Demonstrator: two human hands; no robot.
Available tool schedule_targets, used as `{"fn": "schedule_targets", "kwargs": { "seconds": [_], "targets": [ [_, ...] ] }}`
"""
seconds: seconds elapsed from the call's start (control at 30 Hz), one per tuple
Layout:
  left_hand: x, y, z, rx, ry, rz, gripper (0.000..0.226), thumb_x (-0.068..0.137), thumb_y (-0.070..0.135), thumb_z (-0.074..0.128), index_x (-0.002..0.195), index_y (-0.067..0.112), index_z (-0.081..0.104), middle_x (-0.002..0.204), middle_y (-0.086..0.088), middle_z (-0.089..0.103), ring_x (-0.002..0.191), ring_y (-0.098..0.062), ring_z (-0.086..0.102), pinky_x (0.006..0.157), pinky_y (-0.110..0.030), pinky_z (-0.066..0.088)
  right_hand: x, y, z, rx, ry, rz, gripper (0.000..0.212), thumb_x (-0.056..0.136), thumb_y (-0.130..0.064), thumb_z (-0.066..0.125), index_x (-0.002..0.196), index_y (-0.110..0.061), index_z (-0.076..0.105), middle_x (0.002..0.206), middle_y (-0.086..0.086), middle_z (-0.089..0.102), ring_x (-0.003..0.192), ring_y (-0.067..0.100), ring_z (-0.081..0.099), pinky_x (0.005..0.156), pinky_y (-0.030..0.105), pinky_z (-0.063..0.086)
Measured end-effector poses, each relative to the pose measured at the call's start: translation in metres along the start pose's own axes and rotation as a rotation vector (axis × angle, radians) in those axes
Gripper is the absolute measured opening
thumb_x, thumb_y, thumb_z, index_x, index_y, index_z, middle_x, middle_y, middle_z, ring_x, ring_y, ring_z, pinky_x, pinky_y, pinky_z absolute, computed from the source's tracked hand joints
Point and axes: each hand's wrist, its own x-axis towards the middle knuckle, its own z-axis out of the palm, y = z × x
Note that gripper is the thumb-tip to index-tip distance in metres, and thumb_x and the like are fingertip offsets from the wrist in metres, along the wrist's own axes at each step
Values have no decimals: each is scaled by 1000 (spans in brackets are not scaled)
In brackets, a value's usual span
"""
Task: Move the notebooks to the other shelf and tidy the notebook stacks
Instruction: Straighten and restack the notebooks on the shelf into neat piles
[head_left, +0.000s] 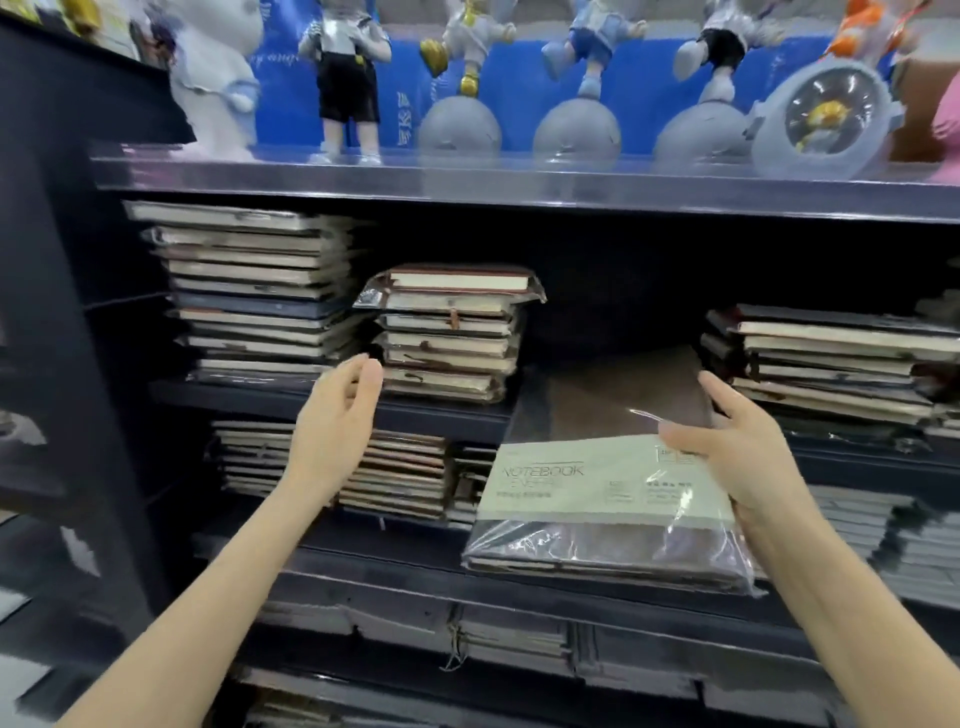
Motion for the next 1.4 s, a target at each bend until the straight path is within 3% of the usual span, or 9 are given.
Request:
{"fn": "schedule_targets", "kwargs": {
  "seconds": [0.17,0.3,0.4,0.5,0.73,0.97,1.1,1.23,1.4],
  "targets": [
    [66,-40,7,-129,-169,-85,65,95,57,28,149,21,25,154,3,27,141,-15,25,109,-25,18,-8,-21,25,-153,14,-104,66,86,9,59,144,-12,36,82,-24,45,49,-20,51,45,-3,36],
    [90,-54,18,-237,-349,-106,87,78,66,42,151,29,12,154,2,26,141,-20,26,111,-31,23,-3,-15,29,-185,48,-65,73,84,4,64,146,-16,34,91,-21,56,67,-6,56,56,1,43],
    [109,-56,22,-234,-448,-58,93,79,56,60,151,30,7,148,-2,39,135,-19,37,104,-26,29,0,-14,26,-223,86,-59,76,82,1,68,147,-19,34,130,-3,56,108,7,52,85,18,37],
    [121,-59,27,-231,-497,-67,110,63,69,63,151,31,8,145,-4,43,132,-20,41,109,-32,32,5,-14,21,-209,81,-54,74,82,4,66,145,-18,36,118,-10,60,91,-6,53,70,8,42],
    [126,-65,43,-216,-415,44,83,75,49,66,145,27,29,140,2,49,128,-15,44,107,-29,33,15,-13,7,-218,78,-86,71,81,11,64,142,-17,41,88,-29,53,62,-17,57,52,-1,41],
    [125,-34,89,-153,-463,187,79,84,33,65,149,20,23,133,11,44,121,-3,39,96,-11,27,26,-19,-24,-278,71,-99,75,78,5,69,140,-28,43,117,-18,61,93,-10,60,64,10,47],
    [128,-29,115,-131,-527,253,88,78,43,62,151,23,17,143,4,44,129,-8,40,101,-9,26,22,-22,-32,-278,63,-129,66,81,8,66,124,-38,45,81,-31,63,68,-23,57,54,0,42],
    [126,-25,126,-111,-506,242,84,81,32,65,151,20,18,138,8,43,123,-3,39,91,0,25,9,-22,-39,-292,55,-112,55,81,11,62,101,-40,57,80,-25,71,70,-13,64,56,4,46],
    [126,-20,130,-123,-520,216,81,87,23,64,151,19,15,133,9,42,125,-5,38,87,6,22,-20,-33,-49,-287,8,-61,64,78,4,69,126,-36,56,105,-11,72,83,4,71,55,9,50]
  ]
}}
